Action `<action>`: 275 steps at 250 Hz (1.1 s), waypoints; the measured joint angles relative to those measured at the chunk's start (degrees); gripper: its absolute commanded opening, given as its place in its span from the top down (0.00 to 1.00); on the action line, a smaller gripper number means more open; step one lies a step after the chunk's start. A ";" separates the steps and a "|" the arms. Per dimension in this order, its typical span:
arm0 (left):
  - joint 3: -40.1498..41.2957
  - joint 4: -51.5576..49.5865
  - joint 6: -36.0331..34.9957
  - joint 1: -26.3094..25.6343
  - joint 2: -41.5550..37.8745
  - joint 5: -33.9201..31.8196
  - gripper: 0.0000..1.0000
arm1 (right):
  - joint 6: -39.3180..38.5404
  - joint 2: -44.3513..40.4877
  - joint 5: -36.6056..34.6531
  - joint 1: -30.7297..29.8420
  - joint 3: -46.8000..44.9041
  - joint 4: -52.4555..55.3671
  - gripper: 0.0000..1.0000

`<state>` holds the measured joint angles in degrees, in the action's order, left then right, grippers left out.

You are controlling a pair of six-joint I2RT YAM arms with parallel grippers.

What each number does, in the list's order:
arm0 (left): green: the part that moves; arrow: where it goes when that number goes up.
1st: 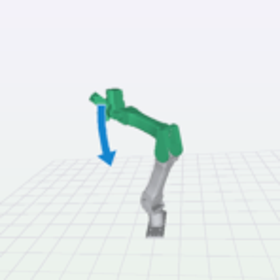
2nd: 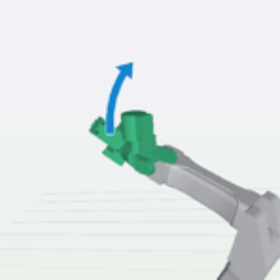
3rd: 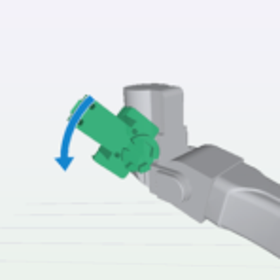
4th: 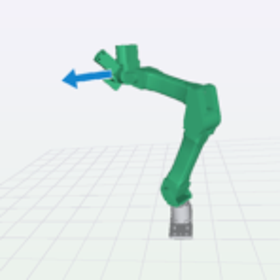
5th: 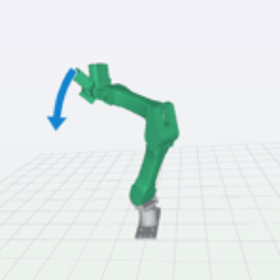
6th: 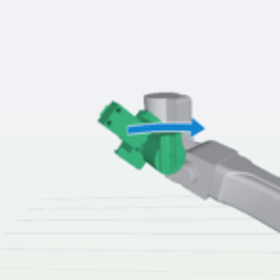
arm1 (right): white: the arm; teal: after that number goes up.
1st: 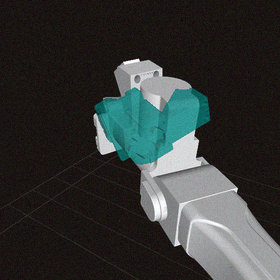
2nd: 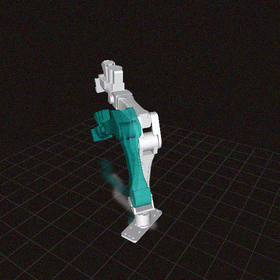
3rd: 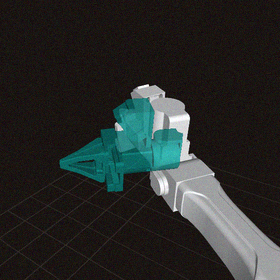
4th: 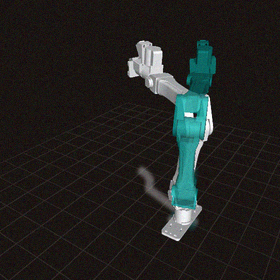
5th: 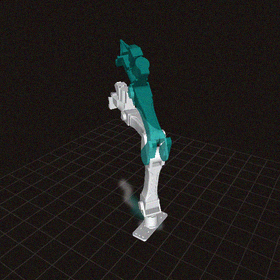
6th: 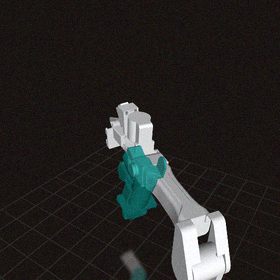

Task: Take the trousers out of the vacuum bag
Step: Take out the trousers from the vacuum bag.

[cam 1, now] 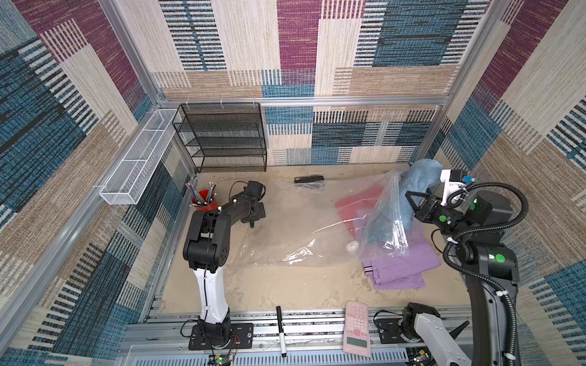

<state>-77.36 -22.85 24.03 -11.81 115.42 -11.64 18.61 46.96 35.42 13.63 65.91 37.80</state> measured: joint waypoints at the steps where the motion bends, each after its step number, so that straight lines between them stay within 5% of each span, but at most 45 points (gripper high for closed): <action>1: 0.00 -0.02 0.00 0.02 0.00 0.00 1.00 | 0.00 -0.02 -0.11 0.00 -0.04 0.04 1.00; 69: 0.11 -0.39 0.00 0.81 -0.20 0.44 1.00 | 0.46 -2.14 -7.37 -0.07 -0.22 0.98 1.00; 166: 1.73 -0.04 0.00 2.21 -1.42 1.53 1.00 | -1.31 -4.74 -28.46 -0.02 6.95 0.74 1.00; 275: 2.47 -0.09 0.37 3.06 -4.48 2.89 1.00 | -3.93 -8.96 -40.39 -0.04 15.82 -3.32 1.00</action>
<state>-74.89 -22.94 24.40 -8.75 110.93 -8.75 14.68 38.00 -4.97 13.58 81.73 34.48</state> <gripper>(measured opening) 0.049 0.110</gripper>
